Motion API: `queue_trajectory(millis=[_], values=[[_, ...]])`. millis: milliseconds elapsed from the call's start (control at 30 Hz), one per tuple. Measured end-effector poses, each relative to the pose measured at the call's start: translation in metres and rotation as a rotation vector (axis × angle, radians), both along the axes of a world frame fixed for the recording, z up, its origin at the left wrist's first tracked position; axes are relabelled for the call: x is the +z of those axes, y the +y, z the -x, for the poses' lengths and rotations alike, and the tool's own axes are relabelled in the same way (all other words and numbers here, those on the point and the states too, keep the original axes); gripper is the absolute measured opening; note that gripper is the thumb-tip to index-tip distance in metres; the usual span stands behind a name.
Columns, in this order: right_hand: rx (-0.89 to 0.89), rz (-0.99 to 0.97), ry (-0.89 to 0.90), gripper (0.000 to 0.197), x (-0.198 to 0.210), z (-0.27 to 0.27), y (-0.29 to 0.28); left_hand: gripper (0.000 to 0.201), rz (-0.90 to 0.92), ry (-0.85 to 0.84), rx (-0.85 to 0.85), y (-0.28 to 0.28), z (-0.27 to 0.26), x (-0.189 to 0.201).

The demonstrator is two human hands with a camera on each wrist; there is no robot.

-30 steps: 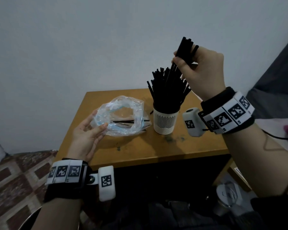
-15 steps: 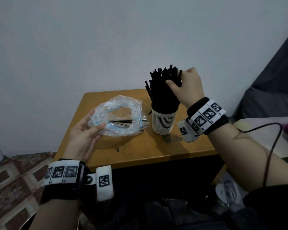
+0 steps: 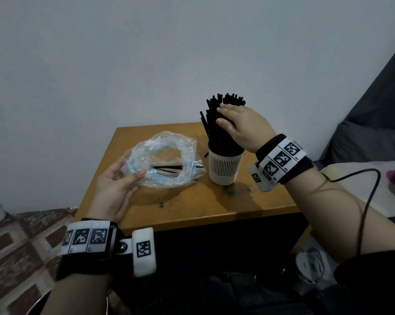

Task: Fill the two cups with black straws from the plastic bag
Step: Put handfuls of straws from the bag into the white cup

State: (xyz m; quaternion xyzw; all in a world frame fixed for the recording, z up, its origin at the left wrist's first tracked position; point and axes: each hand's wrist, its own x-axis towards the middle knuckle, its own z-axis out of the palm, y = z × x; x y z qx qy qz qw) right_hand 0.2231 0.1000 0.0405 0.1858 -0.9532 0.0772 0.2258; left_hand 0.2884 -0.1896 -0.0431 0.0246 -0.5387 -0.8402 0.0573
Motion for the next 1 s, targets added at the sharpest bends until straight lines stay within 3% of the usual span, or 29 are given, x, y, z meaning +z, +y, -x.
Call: queue_trajectory(millis=[267,367,500,567,667,800,867,933,1000], values=[[-0.102,-0.153,-0.031,0.056,-0.002,-0.005,-0.005,0.07,0.095,0.048,-0.033,-0.002,-0.003,-0.002],[-0.031,0.001,0.076,0.05,0.0,-0.012,-0.009,0.069,0.137,0.068,-0.04,-0.004,-0.004,-0.003],[0.254,0.336,0.393,0.028,-0.008,-0.042,-0.033,0.068,0.159,0.092,-0.015,-0.002,-0.005,-0.004],[0.342,0.451,0.344,0.022,-0.017,-0.059,-0.052,0.067,0.173,0.092,0.011,0.0,-0.004,-0.005],[0.396,0.489,0.121,0.018,-0.037,-0.075,-0.078,0.058,0.192,0.11,0.042,0.006,-0.004,-0.006],[0.265,0.219,-0.099,0.026,-0.067,-0.075,-0.097,0.054,0.383,0.173,0.189,0.012,-0.006,-0.009],[0.131,0.015,-0.177,0.033,-0.075,-0.073,-0.099,0.06,0.687,0.205,0.277,0.012,-0.004,-0.009],[0.072,-0.139,-0.249,0.032,-0.076,-0.069,-0.099,0.064,0.946,0.183,0.278,0.01,-0.005,-0.008],[0.042,-0.236,-0.288,0.03,-0.074,-0.065,-0.095,0.066,1.024,0.115,0.215,0.005,-0.006,-0.008]])
